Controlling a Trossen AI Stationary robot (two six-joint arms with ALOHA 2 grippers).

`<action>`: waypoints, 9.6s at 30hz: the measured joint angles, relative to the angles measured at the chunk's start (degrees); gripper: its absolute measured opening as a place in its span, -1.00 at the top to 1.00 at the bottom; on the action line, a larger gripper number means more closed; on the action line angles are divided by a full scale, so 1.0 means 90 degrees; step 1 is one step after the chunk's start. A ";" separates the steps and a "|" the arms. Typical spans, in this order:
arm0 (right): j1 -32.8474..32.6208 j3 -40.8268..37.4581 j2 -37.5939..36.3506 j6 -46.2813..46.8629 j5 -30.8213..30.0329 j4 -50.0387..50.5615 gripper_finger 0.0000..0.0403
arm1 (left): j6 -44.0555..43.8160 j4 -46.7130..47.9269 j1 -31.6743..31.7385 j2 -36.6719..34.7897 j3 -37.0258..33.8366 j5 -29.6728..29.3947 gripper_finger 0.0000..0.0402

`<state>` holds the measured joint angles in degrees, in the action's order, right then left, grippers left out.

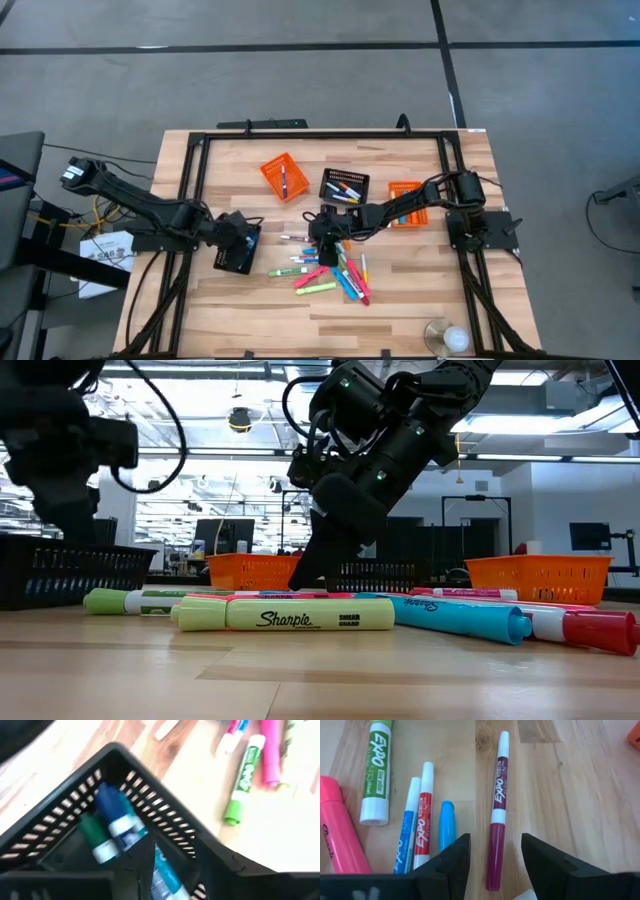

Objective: Pick & Place Markers
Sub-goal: Put the violet marker into the left orange bin, then put the light green marker into the left black bin, then put the red marker into the left orange bin

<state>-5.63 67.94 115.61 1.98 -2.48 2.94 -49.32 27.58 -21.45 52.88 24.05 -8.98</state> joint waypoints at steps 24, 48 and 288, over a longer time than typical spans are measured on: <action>-0.0001 0.0091 0.0703 -0.0418 -0.0186 -0.0695 0.27 | 0.3913 -0.3008 0.0084 0.0000 0.0263 -0.2117 0.46; 0.0577 0.1361 0.0799 -0.0220 -0.2831 -0.1543 0.74 | 0.4784 -0.3673 0.0854 -0.0029 0.0263 -0.2119 0.46; -0.0413 -0.0131 -0.1382 0.1066 -0.0388 0.1620 0.10 | 0.4095 -0.4098 0.0986 0.4871 0.1132 -0.0396 0.51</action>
<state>-9.34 66.76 103.18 11.57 -5.98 17.52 -12.47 -9.30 -12.58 96.72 34.24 -12.54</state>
